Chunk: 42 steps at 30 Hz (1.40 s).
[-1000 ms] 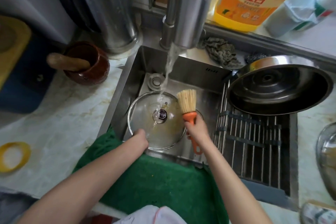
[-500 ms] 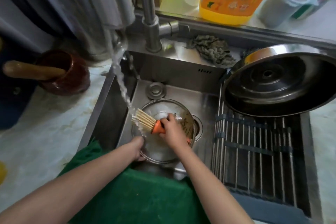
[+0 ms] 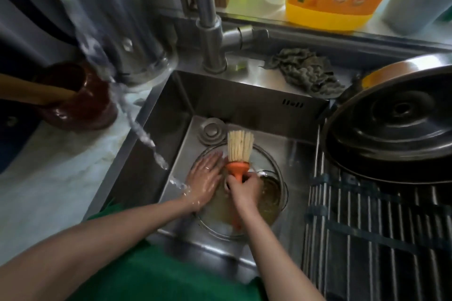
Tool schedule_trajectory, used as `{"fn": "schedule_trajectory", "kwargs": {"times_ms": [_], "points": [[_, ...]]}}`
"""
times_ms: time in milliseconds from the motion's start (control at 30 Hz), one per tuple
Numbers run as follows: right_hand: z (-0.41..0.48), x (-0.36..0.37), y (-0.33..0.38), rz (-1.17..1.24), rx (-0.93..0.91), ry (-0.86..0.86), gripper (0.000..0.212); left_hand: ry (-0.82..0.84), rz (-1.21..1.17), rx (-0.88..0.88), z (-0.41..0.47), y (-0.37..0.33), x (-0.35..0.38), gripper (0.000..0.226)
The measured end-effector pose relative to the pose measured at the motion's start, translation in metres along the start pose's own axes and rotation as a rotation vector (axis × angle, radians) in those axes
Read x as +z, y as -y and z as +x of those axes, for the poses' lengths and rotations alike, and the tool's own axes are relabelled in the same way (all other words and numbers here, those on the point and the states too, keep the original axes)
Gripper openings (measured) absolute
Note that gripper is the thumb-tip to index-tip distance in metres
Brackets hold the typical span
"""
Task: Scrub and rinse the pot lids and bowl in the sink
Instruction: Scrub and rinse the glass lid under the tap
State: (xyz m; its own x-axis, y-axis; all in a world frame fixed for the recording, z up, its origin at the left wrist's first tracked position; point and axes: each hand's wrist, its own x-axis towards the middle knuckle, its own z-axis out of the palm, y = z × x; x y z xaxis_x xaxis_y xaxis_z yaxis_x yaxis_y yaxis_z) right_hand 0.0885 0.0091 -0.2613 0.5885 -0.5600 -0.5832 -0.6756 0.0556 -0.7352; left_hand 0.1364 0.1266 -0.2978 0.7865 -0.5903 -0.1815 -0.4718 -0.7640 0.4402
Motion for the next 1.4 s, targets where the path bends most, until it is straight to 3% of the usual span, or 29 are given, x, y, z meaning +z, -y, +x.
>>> {"fn": "schedule_trajectory", "kwargs": {"times_ms": [33, 167, 300, 367, 433, 567, 600, 700, 733, 767, 867, 900, 967, 1033, 1067, 1167, 1200, 1267, 1333, 1400], "points": [[0.006, 0.002, 0.0, 0.102, 0.056, 0.004, 0.008, -0.029, -0.017, 0.032, 0.013, 0.005, -0.005, 0.051], [0.013, 0.0, 0.003, 0.359, 0.144, 0.049, 0.018, -0.159, 0.037, -0.147, 0.019, -0.02, 0.01, 0.054], [0.008, -0.006, 0.009, 0.458, 0.155, 0.098, 0.018, -0.038, 0.073, -0.004, 0.017, -0.007, 0.004, 0.062], [0.009, -0.005, 0.011, 0.473, 0.159, 0.098, 0.014, -0.165, -0.017, -0.15, 0.029, 0.013, 0.0, 0.06], [0.01, -0.003, 0.013, 0.466, 0.156, 0.097, 0.017, -0.233, 0.072, -0.252, 0.016, 0.009, 0.014, 0.057], [0.009, -0.004, 0.015, 0.516, 0.175, 0.086, 0.025, -0.094, 0.089, 0.147, -0.003, -0.011, 0.027, 0.06], [0.008, -0.006, 0.015, 0.524, 0.186, 0.093, 0.023, -0.114, 0.065, 0.142, 0.009, -0.002, 0.019, 0.058], [0.01, -0.009, 0.017, 0.516, 0.204, 0.11, 0.015, -0.244, -0.039, -0.214, 0.027, 0.014, 0.005, 0.058], [0.01, -0.009, 0.018, 0.519, 0.204, 0.104, 0.015, -0.235, 0.013, -0.253, 0.02, 0.012, 0.011, 0.06], [0.012, -0.008, 0.019, 0.521, 0.202, 0.102, 0.016, -0.191, 0.077, -0.208, 0.011, 0.005, 0.019, 0.06], [0.014, -0.007, 0.022, 0.541, 0.211, 0.118, 0.019, -0.071, 0.144, 0.143, 0.003, 0.003, 0.018, 0.061], [0.014, -0.006, 0.022, 0.546, 0.221, 0.128, 0.023, -0.074, 0.12, 0.132, 0.014, 0.007, 0.009, 0.06], [0.011, -0.006, 0.021, 0.541, 0.234, 0.151, 0.024, -0.149, -0.014, -0.121, 0.031, 0.016, -0.003, 0.058], [0.01, -0.006, 0.018, 0.526, 0.225, 0.153, 0.023, -0.203, 0.052, -0.277, 0.02, 0.012, 0.007, 0.058], [0.01, -0.007, 0.018, 0.515, 0.218, 0.151, 0.022, -0.186, 0.108, -0.222, 0.005, 0.006, 0.018, 0.058], [0.013, -0.009, 0.017, 0.434, 0.208, 0.141, 0.02, 0.005, 0.08, 0.181, -0.036, -0.005, 0.031, 0.063], [0.015, -0.011, 0.017, 0.391, 0.208, 0.145, 0.02, 0.04, 0.063, 0.207, -0.032, -0.003, 0.025, 0.065], [0.017, -0.011, 0.016, 0.322, 0.216, 0.171, 0.021, 0.012, 0.093, 0.095, -0.002, 0.002, 0.008, 0.064], [0.017, -0.009, 0.016, 0.248, 0.238, 0.226, 0.022, -0.034, 0.055, -0.127, 0.028, 0.012, -0.002, 0.064], [0.013, -0.006, 0.015, 0.219, 0.25, 0.289, 0.022, -0.125, 0.123, -0.186, 0.025, 0.012, -0.001, 0.062]]}}
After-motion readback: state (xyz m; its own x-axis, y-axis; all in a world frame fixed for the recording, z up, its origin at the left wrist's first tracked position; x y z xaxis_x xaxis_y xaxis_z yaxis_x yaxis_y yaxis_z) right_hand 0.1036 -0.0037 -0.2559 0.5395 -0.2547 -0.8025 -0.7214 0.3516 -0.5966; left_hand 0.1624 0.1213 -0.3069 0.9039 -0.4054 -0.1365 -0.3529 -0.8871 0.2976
